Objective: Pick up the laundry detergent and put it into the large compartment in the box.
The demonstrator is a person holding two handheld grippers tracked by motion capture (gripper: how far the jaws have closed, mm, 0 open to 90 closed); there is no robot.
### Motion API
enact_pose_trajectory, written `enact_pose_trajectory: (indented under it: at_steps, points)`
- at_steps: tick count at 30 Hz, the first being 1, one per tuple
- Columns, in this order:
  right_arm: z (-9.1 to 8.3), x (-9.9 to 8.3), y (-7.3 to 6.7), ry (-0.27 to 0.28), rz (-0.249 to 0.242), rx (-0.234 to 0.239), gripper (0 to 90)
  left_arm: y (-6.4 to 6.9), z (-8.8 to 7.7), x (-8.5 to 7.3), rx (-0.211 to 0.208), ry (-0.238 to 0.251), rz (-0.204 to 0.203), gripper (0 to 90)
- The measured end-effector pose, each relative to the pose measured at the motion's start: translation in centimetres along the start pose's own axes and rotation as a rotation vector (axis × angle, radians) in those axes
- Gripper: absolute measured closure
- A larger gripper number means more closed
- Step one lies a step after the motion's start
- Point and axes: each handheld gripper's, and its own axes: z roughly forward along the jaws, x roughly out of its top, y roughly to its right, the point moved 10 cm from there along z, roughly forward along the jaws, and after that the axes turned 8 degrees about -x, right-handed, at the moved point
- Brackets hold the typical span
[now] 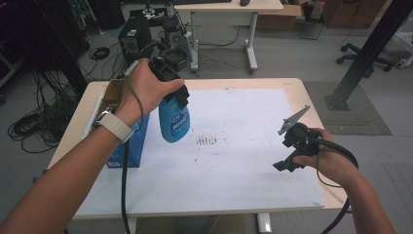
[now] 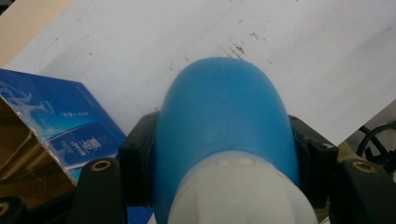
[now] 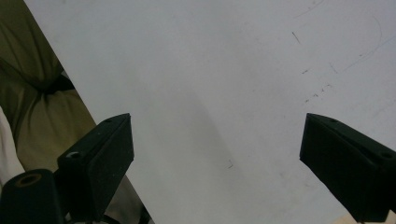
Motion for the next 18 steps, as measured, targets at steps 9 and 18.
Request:
enact_pose_trajectory:
  at_steps: [9,18]
  points:
    - [0.0,0.3,0.1,0.008,-0.005,-0.001,9.9,-0.2,-1.1,0.0,0.009,0.014,-0.028,37.4]
    - [0.0,0.6,0.1,0.012,-0.018,0.003,9.9,-0.8,-2.7,-0.1,0.024,0.026,-0.065,37.3]
